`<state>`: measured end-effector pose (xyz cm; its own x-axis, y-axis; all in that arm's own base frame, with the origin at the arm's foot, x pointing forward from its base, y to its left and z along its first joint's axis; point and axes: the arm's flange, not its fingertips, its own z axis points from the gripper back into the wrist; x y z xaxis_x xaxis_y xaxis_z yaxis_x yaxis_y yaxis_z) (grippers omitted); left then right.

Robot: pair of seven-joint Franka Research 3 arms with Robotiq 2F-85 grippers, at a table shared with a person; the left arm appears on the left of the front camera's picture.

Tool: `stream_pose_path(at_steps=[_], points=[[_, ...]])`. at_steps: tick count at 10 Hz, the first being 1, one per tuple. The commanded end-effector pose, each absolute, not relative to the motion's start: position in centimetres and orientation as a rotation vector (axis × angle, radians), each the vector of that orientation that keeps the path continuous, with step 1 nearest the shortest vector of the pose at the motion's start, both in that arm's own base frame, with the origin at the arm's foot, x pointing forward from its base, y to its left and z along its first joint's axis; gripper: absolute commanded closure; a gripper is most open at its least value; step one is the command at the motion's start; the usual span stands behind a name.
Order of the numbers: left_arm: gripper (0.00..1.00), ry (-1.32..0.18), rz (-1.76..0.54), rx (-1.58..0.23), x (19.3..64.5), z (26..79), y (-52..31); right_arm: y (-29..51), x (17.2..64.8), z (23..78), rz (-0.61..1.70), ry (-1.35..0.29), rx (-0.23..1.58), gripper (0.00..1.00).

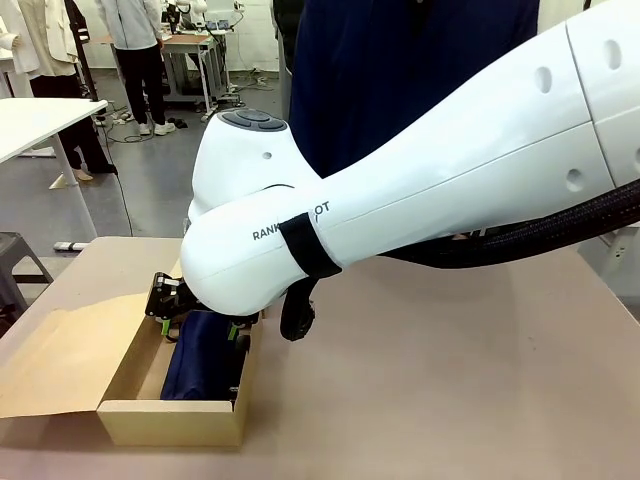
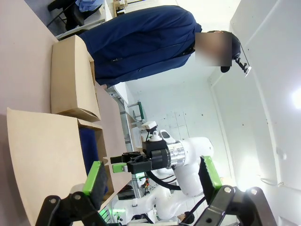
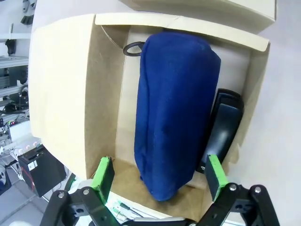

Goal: Place items inside the box.
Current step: Pick up a Pencil pouch or Stapler and place it inside the Mailer Box closest to the robot.

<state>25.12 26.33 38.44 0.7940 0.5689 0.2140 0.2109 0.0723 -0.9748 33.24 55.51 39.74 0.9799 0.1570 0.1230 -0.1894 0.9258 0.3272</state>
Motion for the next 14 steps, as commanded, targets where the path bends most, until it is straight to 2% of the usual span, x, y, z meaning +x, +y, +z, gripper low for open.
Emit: stream_pose_path(at_steps=[1, 3, 5, 8, 13, 14], points=[[0.00, -0.668, 0.272, -1.506, 24.9, 38.5, 26.2, 55.3, 32.6, 39.8, 0.169, -0.127, 0.354, 0.00], [0.00, -0.668, 0.272, -1.506, 24.9, 38.5, 26.2, 52.9, 32.7, 41.5, 0.228, -0.103, 0.414, 0.00], [0.00, -0.668, 0.272, -1.506, 24.9, 38.5, 26.2, 43.0, 33.6, 44.9, 0.262, -0.013, 0.552, 0.00], [0.00, -0.668, 0.272, -1.506, 24.9, 38.5, 26.2, 28.3, 33.0, 46.4, 0.292, 0.011, 0.777, 0.00], [0.00, -0.668, 0.272, -1.506, 24.9, 38.5, 26.2, 7.2, 31.0, 41.3, 0.218, 0.080, 1.225, 0.00], [0.00, -0.668, 0.272, -1.506, 24.9, 38.5, 26.2, 4.2, 30.1, 39.6, 0.191, 0.051, 1.289, 0.00]])
